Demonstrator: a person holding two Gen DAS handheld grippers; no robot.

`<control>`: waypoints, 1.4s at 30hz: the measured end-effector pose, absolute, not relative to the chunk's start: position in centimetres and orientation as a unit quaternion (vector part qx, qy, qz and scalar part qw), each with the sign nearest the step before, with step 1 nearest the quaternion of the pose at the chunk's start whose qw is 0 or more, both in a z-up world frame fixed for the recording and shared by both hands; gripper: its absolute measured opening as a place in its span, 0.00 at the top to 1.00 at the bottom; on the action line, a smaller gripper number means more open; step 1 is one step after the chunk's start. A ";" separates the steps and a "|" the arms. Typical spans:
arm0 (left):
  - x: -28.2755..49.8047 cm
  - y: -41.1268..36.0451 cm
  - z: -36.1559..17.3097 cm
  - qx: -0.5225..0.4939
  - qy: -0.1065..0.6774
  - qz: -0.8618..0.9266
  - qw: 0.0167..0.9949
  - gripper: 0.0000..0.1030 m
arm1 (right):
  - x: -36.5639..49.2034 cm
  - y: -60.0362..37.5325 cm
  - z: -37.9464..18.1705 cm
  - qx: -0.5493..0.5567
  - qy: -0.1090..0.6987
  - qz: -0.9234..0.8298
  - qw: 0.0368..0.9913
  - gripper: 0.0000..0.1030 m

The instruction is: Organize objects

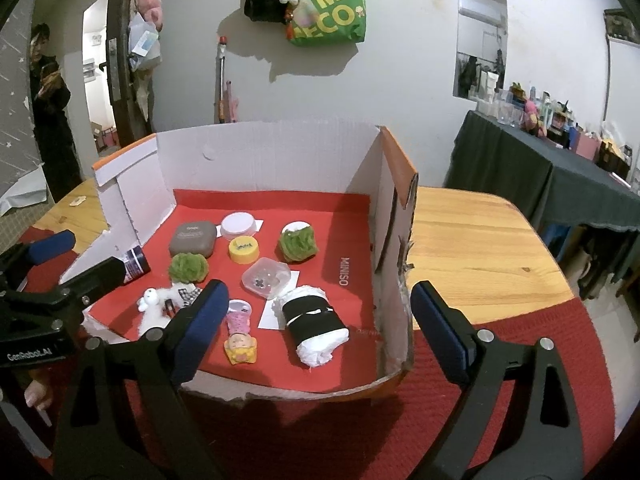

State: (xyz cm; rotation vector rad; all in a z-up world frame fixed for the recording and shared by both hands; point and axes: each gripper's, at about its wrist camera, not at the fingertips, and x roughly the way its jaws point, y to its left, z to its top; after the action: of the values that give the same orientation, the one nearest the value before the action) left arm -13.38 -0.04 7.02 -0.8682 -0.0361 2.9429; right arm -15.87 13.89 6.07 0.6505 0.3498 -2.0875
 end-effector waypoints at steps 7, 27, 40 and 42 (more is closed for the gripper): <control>-11.1 -0.2 8.1 -0.287 -0.003 0.957 0.041 0.00 | -14.4 15.5 7.1 0.269 0.143 -0.837 0.455 0.06; -8.1 -1.4 2.9 -0.394 -0.038 0.918 0.020 0.00 | -13.0 18.0 1.9 0.372 0.181 -0.803 0.428 0.04; -9.2 -0.5 1.1 -0.438 -0.014 0.899 -0.008 0.00 | -13.4 16.9 0.3 0.406 0.208 -0.795 0.400 0.01; -9.2 -0.5 1.1 -0.440 -0.015 0.898 -0.011 0.00 | -13.4 16.8 0.3 0.407 0.209 -0.796 0.397 0.00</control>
State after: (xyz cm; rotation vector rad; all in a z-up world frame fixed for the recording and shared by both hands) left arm -9.16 -0.49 1.14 -1.3921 -0.0477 2.8409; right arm -13.38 16.80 0.34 1.0304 0.5289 -2.0161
